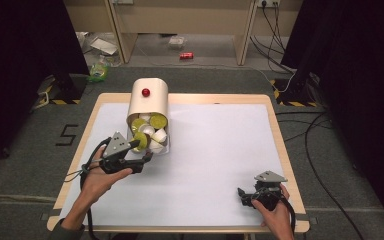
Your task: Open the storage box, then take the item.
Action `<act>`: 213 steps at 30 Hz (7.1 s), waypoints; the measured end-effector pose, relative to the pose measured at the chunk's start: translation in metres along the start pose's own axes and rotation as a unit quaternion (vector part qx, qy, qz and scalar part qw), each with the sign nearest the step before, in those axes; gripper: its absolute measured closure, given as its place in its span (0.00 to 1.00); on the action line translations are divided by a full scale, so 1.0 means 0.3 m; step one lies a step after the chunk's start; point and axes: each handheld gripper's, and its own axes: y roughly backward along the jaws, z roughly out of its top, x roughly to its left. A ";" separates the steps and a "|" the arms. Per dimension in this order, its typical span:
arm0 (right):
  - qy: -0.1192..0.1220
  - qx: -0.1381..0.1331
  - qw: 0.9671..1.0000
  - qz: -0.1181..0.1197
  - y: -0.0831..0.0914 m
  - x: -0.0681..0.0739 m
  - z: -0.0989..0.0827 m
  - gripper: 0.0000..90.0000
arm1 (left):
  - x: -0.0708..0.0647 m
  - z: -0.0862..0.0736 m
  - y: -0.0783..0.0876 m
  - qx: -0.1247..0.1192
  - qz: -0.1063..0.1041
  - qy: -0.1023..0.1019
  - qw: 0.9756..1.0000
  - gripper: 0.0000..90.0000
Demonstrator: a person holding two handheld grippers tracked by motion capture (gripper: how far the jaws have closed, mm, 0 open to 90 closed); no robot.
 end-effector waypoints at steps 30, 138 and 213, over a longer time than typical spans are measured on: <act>0.000 0.000 1.000 0.000 0.000 -0.001 0.000 0.06 | 0.056 0.047 -0.004 -0.009 0.035 -0.001 0.999 0.40; 0.001 0.006 1.000 0.003 -0.003 -0.001 0.004 0.04 | 0.241 -0.072 0.182 -0.022 0.090 0.072 0.993 0.45; 0.001 0.006 1.000 0.004 -0.003 -0.001 0.004 0.04 | 0.265 -0.446 0.011 0.043 0.113 0.137 0.983 0.45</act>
